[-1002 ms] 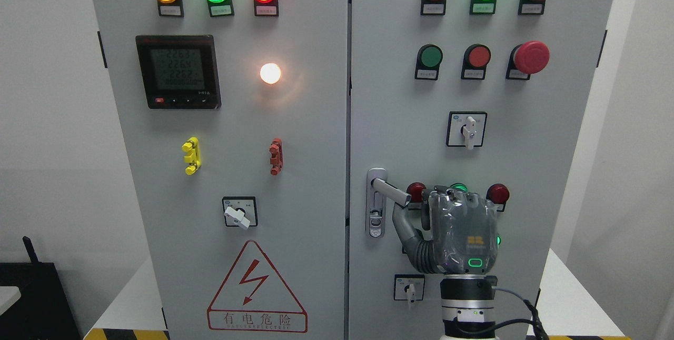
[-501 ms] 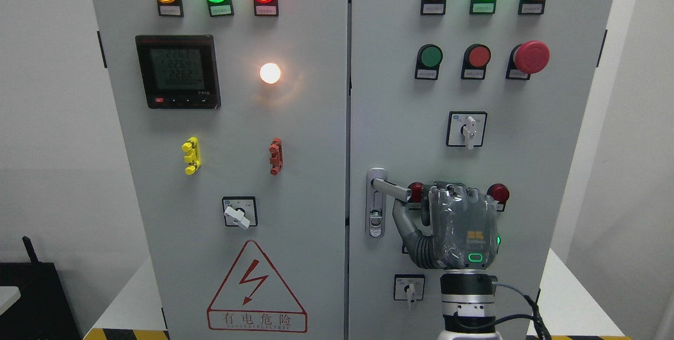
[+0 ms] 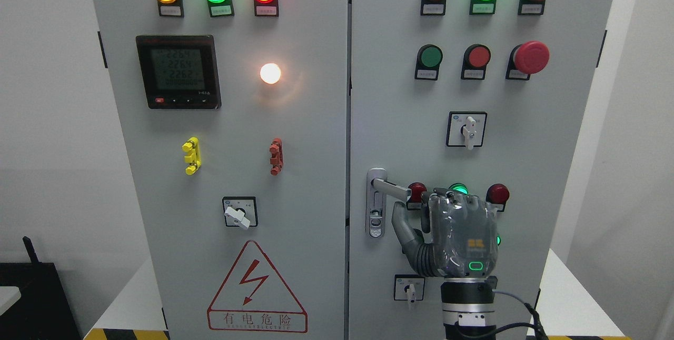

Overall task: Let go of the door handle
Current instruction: 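Open the right hand and pull it away from the handle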

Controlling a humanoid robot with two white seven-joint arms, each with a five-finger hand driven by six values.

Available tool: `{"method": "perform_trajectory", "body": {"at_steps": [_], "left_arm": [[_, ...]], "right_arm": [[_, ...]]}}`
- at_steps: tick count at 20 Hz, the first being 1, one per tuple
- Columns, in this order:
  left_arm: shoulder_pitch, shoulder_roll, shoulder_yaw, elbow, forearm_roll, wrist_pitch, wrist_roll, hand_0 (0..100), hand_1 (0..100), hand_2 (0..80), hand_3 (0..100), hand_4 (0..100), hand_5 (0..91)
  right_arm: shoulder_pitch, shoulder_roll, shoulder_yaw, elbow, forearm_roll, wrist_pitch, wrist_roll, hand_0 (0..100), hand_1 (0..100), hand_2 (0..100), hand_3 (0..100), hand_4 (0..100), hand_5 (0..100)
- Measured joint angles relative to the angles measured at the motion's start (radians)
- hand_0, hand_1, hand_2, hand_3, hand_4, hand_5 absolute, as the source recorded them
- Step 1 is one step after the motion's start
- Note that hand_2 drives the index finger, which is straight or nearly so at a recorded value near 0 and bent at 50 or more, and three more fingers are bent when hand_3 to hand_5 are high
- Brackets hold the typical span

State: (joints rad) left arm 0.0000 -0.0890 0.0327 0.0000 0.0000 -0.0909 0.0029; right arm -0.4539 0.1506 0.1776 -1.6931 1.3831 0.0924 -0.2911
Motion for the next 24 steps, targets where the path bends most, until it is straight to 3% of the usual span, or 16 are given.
{"method": "perform_trajectory", "body": {"at_steps": [2,3,6,11,14,24], "left_arm": [[0.000,0.000,0.000,0.000,0.000,0.000,0.000,12,39,0.0,0,0,0.0],[0.000,0.000,0.001,0.000,0.000,0.000,0.000,12,39,0.0,0,0,0.0],[0.000,0.000,0.001,0.000,0.000,0.000,0.000,12,39,0.0,0,0,0.0],[0.000,0.000,0.001,0.000,0.000,0.000,0.000,12,39,0.0,0,0,0.0],[0.000,0.000,0.002,0.000,0.000,0.000,0.000,12,39,0.0,0,0,0.0],[0.000,0.000,0.000,0.000,0.000,0.000,0.000,12,39,0.0,0,0,0.0]], "right_arm": [[0.029,-0.001,-0.004,-0.016,0.000,-0.018,-0.015,57,37,70,100,82,82],[0.044,-0.002,-0.008,-0.027,0.000,-0.023,-0.022,57,36,63,90,74,75],[0.089,-0.003,-0.029,-0.064,-0.001,-0.066,-0.030,58,30,43,52,41,39],[0.143,-0.003,-0.081,-0.120,-0.025,-0.170,-0.032,56,22,14,13,8,6],[0.159,-0.003,-0.104,-0.143,-0.052,-0.192,-0.032,56,15,6,5,1,0],[0.181,-0.005,-0.184,-0.179,-0.107,-0.316,-0.022,52,11,4,3,0,0]]}}
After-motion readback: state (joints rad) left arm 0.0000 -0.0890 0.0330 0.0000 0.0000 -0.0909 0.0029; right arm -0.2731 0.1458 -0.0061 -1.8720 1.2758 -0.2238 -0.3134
